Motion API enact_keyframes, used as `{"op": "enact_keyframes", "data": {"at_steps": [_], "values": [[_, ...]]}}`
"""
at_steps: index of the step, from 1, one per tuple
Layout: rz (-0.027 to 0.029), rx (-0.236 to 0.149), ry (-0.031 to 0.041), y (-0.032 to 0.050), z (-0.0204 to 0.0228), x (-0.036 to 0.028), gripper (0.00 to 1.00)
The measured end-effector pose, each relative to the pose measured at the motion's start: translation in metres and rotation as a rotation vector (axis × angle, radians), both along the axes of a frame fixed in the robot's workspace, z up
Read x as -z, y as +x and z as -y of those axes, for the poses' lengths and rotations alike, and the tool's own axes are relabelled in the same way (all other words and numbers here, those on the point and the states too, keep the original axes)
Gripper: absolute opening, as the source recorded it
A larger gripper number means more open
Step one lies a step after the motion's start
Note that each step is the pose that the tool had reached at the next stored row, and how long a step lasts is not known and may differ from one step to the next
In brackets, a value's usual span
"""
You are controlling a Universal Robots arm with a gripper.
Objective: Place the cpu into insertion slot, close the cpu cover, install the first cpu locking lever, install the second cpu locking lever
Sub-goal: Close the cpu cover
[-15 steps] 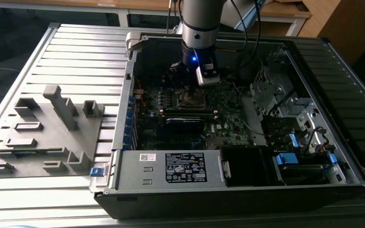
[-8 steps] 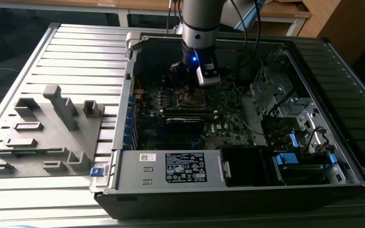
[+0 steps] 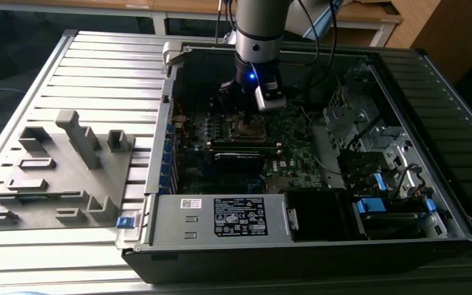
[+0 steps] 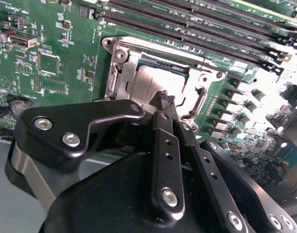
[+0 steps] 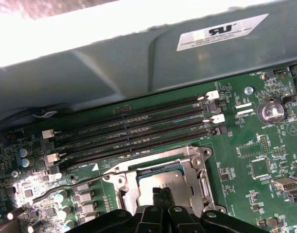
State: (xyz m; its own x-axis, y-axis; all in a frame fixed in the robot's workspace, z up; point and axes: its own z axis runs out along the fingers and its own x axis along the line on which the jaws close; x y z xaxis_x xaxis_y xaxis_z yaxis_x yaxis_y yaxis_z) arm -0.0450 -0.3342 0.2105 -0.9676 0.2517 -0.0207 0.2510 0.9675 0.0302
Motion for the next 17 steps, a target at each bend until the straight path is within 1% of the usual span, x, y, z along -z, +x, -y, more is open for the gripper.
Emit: {"op": "enact_keyframes", "data": {"at_steps": [3,8,17], "values": [[0.0,-0.001,0.0,0.0,0.0,0.0,0.11],[0.0,-0.022,0.0,0.0,0.0,0.0,0.11],[0.0,-0.024,0.0,0.0,0.0,0.0,0.11]]}}
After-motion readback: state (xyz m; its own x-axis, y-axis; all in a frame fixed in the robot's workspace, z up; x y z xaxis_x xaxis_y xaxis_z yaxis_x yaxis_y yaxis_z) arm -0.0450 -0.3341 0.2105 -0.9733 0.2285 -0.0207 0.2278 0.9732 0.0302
